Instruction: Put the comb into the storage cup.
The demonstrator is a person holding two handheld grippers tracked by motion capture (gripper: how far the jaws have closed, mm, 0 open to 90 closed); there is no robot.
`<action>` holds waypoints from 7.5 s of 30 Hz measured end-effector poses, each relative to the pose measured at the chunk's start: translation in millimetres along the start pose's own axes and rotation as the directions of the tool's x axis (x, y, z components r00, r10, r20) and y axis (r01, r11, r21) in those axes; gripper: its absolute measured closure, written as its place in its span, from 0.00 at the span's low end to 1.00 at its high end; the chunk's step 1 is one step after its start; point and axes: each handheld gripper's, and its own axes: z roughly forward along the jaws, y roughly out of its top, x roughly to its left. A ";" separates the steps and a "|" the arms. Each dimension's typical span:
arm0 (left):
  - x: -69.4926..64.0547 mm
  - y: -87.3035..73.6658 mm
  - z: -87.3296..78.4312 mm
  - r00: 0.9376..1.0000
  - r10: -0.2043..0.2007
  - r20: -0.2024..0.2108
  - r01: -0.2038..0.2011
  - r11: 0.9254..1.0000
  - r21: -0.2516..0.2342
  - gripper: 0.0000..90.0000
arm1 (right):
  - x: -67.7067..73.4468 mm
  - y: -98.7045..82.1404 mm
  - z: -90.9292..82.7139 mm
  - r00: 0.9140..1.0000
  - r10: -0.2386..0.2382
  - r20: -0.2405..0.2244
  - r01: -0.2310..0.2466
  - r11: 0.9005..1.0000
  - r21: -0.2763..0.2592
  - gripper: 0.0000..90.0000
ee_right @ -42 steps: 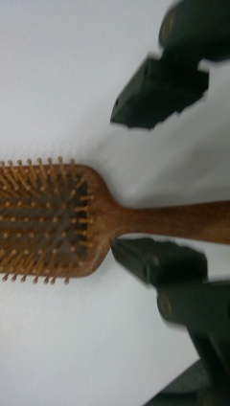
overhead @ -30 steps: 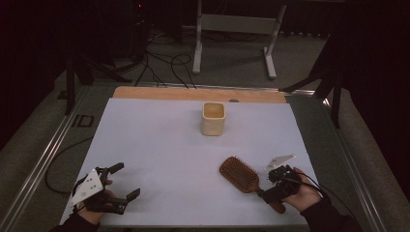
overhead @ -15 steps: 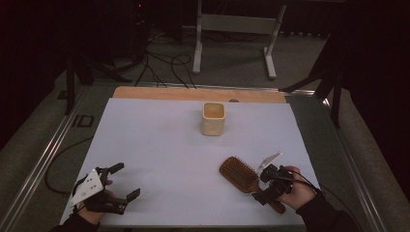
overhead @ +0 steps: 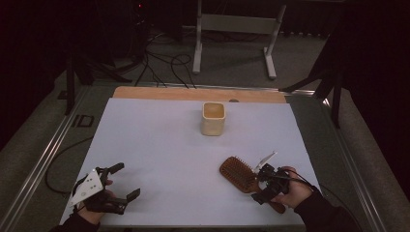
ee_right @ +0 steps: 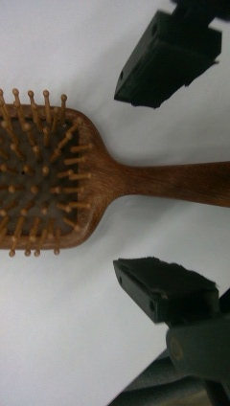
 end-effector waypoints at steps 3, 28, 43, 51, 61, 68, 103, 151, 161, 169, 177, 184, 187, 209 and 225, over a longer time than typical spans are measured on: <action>0.0 0.0 0.0 1.000 -0.003 0.000 0.003 1.000 -0.001 0.00 | 1.4 0.8 1.9 1.000 0.001 -0.002 -0.001 1.000 0.012 0.30; 0.9 0.0 -0.4 1.000 -0.010 0.004 0.010 1.000 -0.006 0.00 | 4.5 6.8 20.6 0.999 0.017 0.038 -0.021 0.992 0.127 0.68; 1.1 0.0 -0.6 1.000 -0.015 0.008 0.016 1.000 -0.006 0.00 | 4.4 9.0 24.9 0.999 0.012 0.052 -0.021 0.986 0.168 0.79; 0.6 -0.3 -0.1 1.000 -0.017 0.010 0.017 1.000 -0.005 0.00 | 7.1 10.4 26.2 0.998 0.003 0.068 -0.015 0.984 0.179 0.80; 1.0 -0.7 0.5 1.000 -0.018 0.010 0.018 1.000 0.000 0.00 | 6.9 1.4 24.7 0.998 0.013 0.069 -0.020 0.994 0.111 0.82; 0.8 -0.5 0.8 1.000 -0.018 0.008 0.018 1.000 0.001 0.00 | 9.1 -7.0 22.9 0.995 0.037 0.087 -0.037 0.999 0.005 0.82; -1.4 1.2 2.6 0.999 -0.028 0.015 0.028 1.000 -0.002 0.00 | 38.6 9.0 19.1 0.992 0.106 0.075 -0.047 0.836 -0.547 0.82; -44.3 146.8 115.7 0.977 -0.166 0.135 0.160 0.986 0.055 0.00 | 48.0 -4.5 0.8 0.981 0.156 0.112 -0.020 0.664 -0.747 0.82; -52.0 159.8 151.0 0.951 -0.251 0.179 0.236 0.967 0.100 0.00 | 48.0 -3.8 0.4 0.981 0.160 0.110 -0.025 0.665 -0.746 0.82; -58.7 160.8 175.7 0.933 -0.307 0.186 0.285 0.949 0.136 0.00 | 47.7 -3.3 0.3 0.981 0.159 0.108 -0.025 0.665 -0.746 0.82; -61.0 156.3 199.7 0.915 -0.363 0.175 0.333 0.926 0.180 0.00 | 48.1 -2.4 0.5 0.981 0.159 0.112 -0.023 0.670 -0.742 0.82; -59.0 153.4 214.9 0.897 -0.426 0.119 0.401 0.896 0.190 0.00 | 48.1 -2.1 0.4 0.982 0.155 0.110 -0.022 0.669 -0.743 0.82; -56.7 152.3 220.0 0.880 -0.458 0.123 0.431 0.881 0.193 0.00 | 48.1 -2.0 0.6 0.982 0.154 0.110 -0.022 0.671 -0.741 0.82; -67.1 140.3 238.0 0.841 -0.525 0.132 0.494 0.844 0.209 0.30 | 49.5 -0.2 1.8 0.983 0.145 0.114 -0.014 0.676 -0.737 0.82; -67.5 140.7 235.1 0.828 -0.533 0.175 0.504 0.844 0.184 0.53 | 50.8 0.6 1.6 0.979 0.150 0.139 -0.001 0.685 -0.728 0.82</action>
